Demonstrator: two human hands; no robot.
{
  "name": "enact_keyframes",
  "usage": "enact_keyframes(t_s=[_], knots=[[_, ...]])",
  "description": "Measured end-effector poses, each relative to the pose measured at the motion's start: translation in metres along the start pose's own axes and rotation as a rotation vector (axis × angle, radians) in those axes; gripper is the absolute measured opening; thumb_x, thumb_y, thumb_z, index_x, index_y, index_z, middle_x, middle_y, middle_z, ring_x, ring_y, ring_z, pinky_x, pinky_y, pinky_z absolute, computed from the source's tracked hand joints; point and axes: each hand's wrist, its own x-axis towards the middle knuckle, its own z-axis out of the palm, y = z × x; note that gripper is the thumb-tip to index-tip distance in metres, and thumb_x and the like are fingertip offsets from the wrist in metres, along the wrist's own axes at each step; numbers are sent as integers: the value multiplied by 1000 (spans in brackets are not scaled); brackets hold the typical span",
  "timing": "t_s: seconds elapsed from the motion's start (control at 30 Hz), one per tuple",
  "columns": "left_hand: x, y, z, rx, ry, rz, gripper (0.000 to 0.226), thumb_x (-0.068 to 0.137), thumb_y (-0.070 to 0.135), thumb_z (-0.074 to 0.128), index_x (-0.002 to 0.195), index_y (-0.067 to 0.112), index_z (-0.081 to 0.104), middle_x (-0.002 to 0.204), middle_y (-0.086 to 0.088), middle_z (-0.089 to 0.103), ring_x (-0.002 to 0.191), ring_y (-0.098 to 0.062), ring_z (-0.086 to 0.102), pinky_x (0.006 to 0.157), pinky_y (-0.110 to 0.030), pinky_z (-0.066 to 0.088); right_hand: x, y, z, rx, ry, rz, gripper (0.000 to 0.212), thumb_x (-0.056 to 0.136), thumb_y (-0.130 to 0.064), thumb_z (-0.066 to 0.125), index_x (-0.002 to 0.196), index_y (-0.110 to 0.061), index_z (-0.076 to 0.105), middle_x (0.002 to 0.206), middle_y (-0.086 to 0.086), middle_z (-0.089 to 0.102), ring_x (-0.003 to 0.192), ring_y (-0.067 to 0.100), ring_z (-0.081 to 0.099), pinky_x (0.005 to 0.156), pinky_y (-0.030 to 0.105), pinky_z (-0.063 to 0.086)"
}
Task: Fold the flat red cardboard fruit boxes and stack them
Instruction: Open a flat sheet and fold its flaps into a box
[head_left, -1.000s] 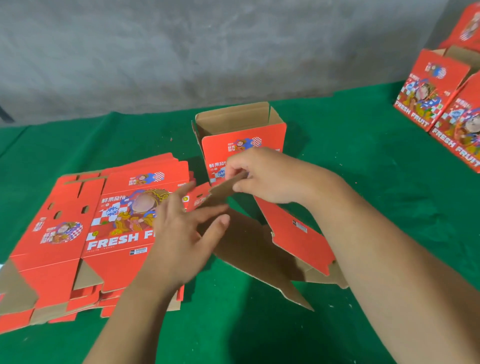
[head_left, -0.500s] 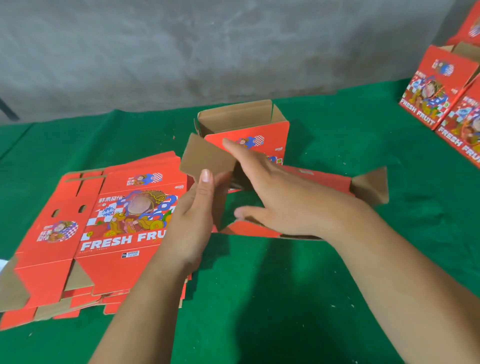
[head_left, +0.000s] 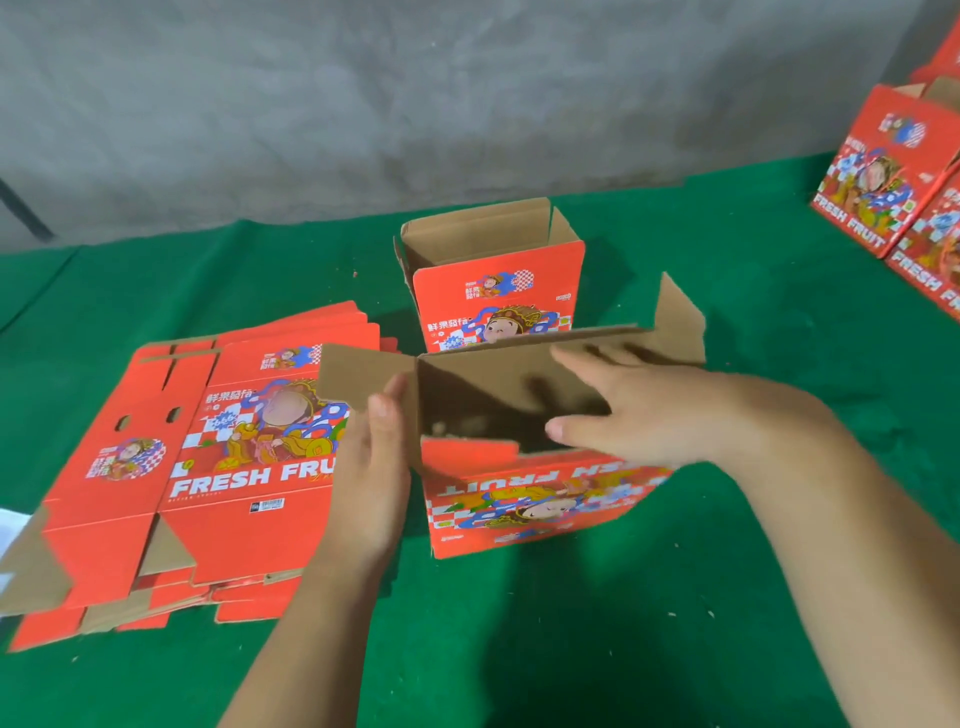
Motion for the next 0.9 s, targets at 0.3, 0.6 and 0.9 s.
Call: enact_keyframes(t_s=[0.3,0.6,0.9], knots=[[6,-7,7,483,44,89,90,68,82,66,148,42,50,126,2,62,127,-19,53,113,-38,41,22,40,-16,-24,180,160,98,84,-78,54,159,-51,-2,172,-3,-10,159,27,-7,126,47,11],[16,-45,3,866,185,538,39,85,7,68,120,22,75,133,-7,50,114,-27,42,99,-40,38,42,53,76,125,905,243,105,74,-46,80,160,-36,21,168,17,-1,151,43,5,116,62,16],[24,-32,8,755,132,502,48,83,-8,67,118,23,54,110,0,50,96,-29,48,84,-44,42,34,23,89,56,1181,-24,51,75,-19,77,123,-30,65,139,7,40,126,38,34,101,59,33]])
